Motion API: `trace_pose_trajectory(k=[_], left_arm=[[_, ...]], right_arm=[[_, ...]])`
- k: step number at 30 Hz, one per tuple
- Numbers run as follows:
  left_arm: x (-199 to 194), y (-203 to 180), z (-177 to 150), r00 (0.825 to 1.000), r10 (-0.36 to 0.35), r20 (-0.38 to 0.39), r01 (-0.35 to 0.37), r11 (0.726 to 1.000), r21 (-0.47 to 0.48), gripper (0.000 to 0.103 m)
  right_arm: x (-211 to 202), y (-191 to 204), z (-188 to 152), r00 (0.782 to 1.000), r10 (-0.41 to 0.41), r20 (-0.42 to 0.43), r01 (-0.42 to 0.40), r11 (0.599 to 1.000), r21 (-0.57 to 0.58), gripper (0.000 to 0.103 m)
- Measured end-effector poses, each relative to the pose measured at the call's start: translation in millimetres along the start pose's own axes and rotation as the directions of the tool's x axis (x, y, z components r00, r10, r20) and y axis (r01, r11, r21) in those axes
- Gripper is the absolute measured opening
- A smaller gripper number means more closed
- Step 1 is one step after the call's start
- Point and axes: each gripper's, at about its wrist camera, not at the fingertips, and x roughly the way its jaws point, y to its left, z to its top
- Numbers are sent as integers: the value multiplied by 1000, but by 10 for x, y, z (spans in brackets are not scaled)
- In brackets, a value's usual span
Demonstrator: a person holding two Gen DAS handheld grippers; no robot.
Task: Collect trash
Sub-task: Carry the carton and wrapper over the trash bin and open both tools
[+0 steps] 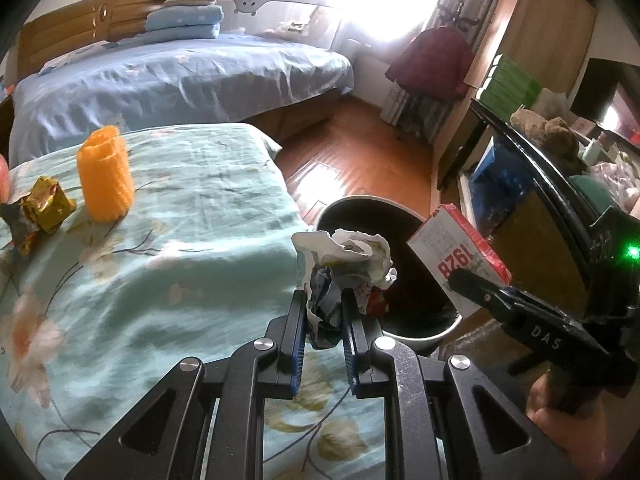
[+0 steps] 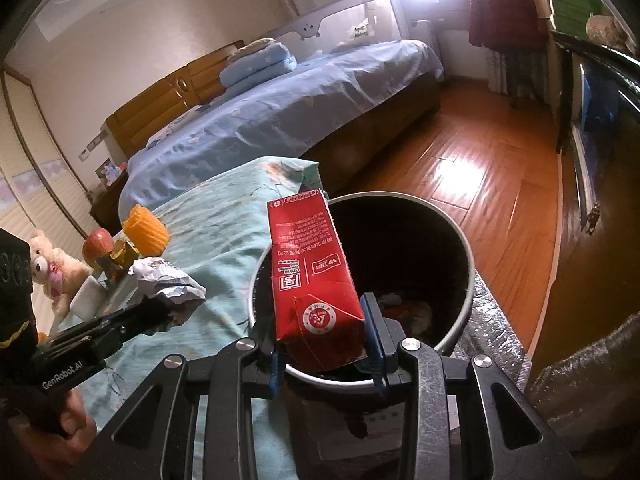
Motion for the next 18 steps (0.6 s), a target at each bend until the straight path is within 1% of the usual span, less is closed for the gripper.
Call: trace_pose_trajectory(k=[18], left_arm=[[316,-193,118,1000,-3,-30,4,999,34,15]], right_arm=[[100,-167,69,1000,-25,-14,25,999,21,33]])
